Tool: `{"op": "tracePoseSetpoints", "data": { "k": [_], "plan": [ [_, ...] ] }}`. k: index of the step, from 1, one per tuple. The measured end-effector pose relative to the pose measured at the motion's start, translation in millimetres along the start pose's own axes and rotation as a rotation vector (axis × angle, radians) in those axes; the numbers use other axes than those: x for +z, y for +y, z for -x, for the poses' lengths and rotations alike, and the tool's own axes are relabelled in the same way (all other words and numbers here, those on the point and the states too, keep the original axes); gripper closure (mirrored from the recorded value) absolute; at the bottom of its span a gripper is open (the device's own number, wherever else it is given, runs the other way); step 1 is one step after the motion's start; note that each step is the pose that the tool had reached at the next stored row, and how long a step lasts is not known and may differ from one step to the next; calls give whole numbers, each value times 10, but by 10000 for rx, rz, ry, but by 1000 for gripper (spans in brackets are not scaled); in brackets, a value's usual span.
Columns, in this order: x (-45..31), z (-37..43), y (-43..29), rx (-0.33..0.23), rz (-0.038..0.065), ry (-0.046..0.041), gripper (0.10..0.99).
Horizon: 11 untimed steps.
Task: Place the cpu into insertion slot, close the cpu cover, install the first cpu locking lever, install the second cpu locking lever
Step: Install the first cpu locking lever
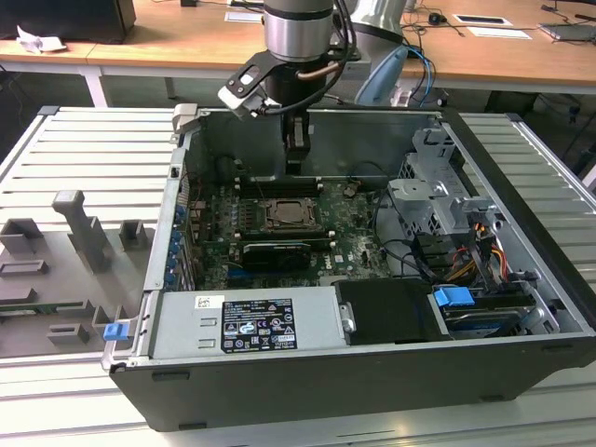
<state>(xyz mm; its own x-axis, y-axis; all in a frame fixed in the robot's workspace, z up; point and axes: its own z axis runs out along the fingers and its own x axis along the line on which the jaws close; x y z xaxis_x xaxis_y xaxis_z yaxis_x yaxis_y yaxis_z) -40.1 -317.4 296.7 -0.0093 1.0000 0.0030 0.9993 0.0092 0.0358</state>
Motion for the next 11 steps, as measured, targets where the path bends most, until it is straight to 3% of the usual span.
{"op": "tracePoseSetpoints", "data": {
  "k": [4, 6, 11],
  "plan": [
    [0, 0, -1, -481, -1, 2, 980],
    [0, 0, -2, -1018, -2, 21, 980],
    [1, 0, -1, -1455, -4, 37, 980]
  ]
}}
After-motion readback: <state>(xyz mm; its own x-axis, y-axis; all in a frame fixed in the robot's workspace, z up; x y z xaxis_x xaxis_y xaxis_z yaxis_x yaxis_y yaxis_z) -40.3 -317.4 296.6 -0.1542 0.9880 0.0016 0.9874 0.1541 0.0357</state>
